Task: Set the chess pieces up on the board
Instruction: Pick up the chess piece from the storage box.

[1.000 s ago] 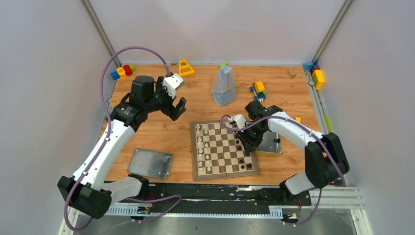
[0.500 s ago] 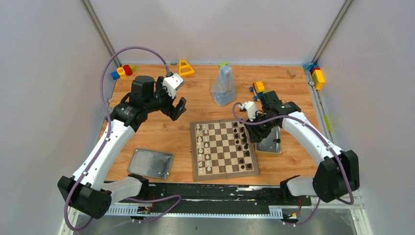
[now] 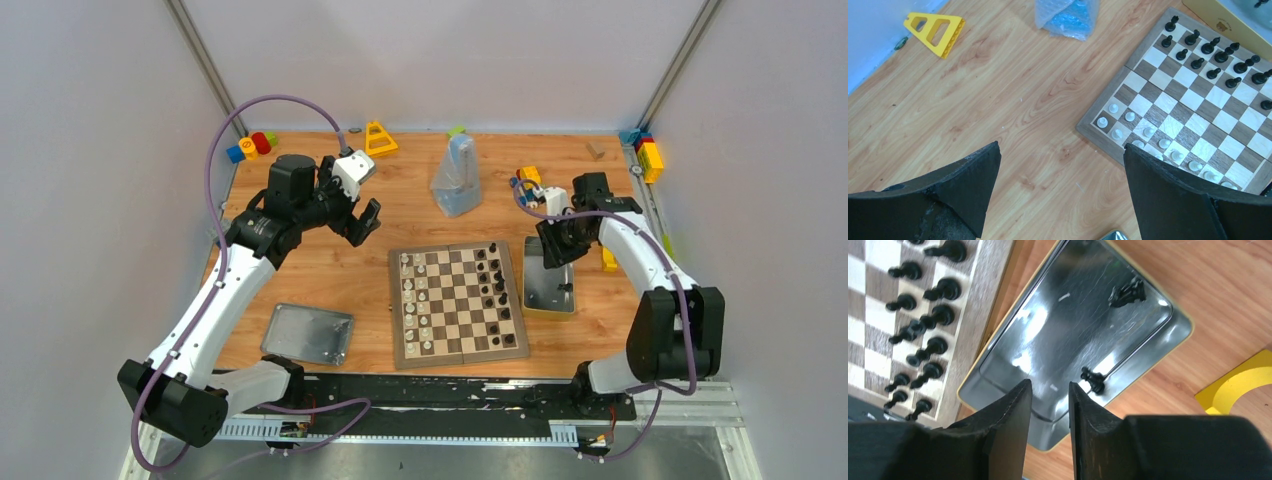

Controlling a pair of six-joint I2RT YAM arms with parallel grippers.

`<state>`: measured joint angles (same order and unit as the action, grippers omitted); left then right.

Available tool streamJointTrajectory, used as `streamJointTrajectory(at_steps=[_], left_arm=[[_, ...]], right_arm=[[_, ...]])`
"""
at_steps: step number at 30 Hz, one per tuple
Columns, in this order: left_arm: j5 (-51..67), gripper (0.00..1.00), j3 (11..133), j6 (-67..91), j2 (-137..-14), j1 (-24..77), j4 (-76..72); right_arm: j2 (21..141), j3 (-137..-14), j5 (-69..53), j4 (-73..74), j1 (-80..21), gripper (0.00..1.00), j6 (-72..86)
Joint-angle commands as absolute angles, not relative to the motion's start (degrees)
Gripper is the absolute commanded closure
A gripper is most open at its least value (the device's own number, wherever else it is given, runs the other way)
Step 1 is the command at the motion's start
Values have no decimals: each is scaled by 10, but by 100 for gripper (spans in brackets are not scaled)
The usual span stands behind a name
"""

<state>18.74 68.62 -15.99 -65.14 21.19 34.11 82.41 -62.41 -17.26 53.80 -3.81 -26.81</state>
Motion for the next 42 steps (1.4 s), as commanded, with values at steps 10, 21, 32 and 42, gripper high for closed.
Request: streamJointTrajectory(at_steps=[10, 21, 32, 42], left_arm=[[194, 0, 685, -168, -645, 207, 332], [198, 0, 683, -166, -642, 207, 331], [204, 0, 679, -166, -635, 207, 330], [208, 0, 677, -162, -634, 207, 326]], right_arm=[[904, -618, -53, 350, -39, 62, -137], [909, -580, -54, 301, -39, 54, -102], [938, -568, -41, 273, -39, 59, -88], [945, -558, -39, 250, -39, 60, -81]])
